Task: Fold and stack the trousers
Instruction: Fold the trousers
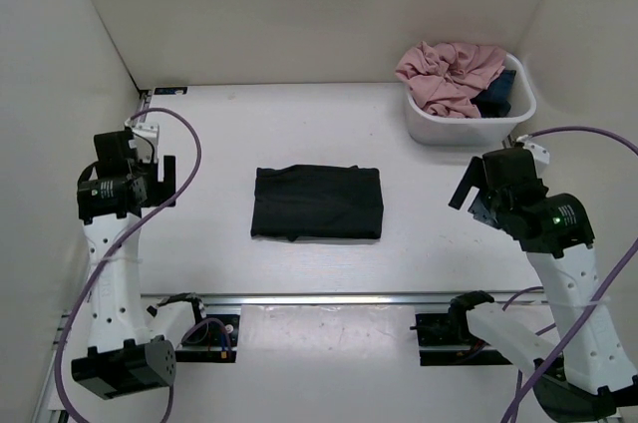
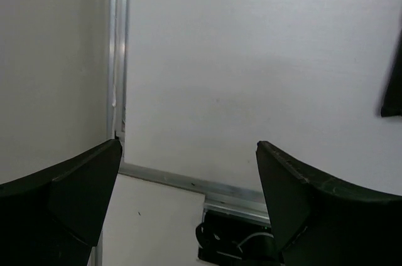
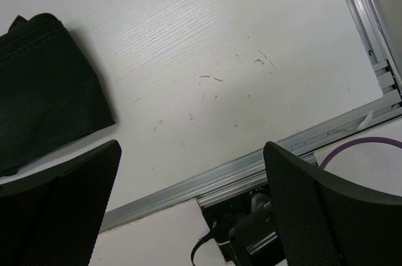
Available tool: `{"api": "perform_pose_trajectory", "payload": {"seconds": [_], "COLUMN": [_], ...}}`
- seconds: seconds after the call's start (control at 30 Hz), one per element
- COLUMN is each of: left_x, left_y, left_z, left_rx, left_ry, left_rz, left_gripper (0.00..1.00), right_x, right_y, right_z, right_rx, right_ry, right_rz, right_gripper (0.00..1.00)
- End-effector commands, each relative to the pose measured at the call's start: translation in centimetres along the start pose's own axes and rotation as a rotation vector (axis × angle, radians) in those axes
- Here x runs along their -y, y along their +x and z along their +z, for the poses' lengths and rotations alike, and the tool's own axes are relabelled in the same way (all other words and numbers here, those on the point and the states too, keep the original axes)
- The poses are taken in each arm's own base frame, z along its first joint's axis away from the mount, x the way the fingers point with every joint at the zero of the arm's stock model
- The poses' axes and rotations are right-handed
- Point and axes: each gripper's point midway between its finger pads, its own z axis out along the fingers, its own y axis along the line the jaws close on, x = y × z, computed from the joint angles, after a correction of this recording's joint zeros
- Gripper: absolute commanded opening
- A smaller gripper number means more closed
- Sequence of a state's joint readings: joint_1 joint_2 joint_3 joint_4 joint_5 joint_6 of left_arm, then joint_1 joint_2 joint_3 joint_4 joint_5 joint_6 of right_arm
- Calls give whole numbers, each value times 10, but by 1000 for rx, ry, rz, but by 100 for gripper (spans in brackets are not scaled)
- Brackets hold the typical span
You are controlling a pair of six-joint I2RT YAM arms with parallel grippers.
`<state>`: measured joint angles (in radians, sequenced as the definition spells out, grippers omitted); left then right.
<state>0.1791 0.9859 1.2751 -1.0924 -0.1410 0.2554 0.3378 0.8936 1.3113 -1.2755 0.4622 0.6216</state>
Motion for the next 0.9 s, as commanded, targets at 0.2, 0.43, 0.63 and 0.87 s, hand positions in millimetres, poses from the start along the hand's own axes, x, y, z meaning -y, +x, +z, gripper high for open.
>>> {"api": "perform_pose_trajectory", "payload": {"seconds": [0.2, 0.43, 0.63, 0.87], "left_x": [5, 6, 7, 6], "left_y": [3, 2, 1, -6], "left_z": [-7, -11, -11, -16], "left_rx": [-22, -20, -18, -1], "left_ry": [55, 64, 73, 78], "left_rz": [-82, -82, -82, -83], "left_gripper": [100, 100, 100, 100], "right_x": [10, 11, 11, 13], "right_y": [-4, -4, -6, -10], "right_z": [-9, -8, -10, -11], "right_rx": [29, 47, 53, 80], "right_ry": [24, 23, 18, 23], "right_rz": [-3, 4, 8, 16], "right_gripper": [99, 99, 99, 99]}}
